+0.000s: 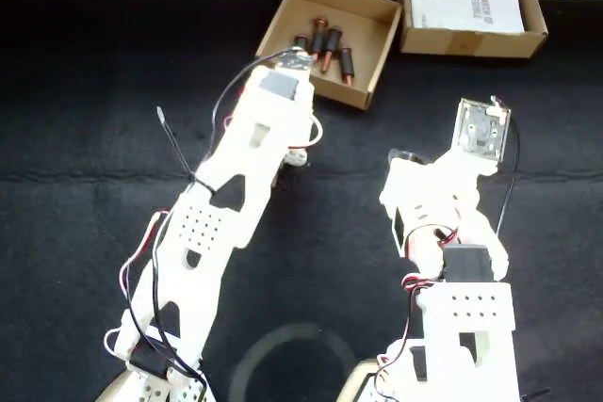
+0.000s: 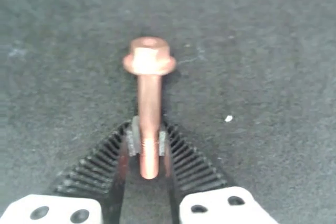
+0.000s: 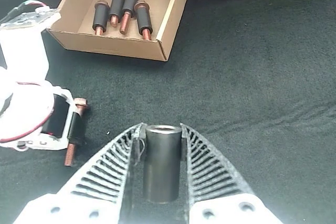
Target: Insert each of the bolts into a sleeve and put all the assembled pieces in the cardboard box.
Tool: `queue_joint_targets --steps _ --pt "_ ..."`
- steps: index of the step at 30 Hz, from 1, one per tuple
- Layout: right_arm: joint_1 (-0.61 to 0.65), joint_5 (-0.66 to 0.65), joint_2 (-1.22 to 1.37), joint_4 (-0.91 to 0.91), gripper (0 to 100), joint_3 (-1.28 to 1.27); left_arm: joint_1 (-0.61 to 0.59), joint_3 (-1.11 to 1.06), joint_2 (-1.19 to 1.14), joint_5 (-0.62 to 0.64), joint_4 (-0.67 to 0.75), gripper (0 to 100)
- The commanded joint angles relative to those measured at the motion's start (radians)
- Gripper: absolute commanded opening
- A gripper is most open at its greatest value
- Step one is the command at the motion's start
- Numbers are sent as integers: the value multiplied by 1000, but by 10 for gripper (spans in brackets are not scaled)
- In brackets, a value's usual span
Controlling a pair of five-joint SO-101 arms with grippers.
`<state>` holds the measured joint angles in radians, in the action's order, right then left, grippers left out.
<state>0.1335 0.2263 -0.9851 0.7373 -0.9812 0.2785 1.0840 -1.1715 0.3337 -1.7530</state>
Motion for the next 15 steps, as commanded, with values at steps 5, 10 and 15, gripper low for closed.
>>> queue_joint_targets --steps 5,10,15 --pt "-1 -3 -27 1 8 44 -22 16 -2 -9 -28 329" --pt "-4 -2 -27 1 8 44 -44 116 -7 -11 -25 329" --pt "-4 -2 -27 1 8 47 -51 128 -7 -57 32 329"
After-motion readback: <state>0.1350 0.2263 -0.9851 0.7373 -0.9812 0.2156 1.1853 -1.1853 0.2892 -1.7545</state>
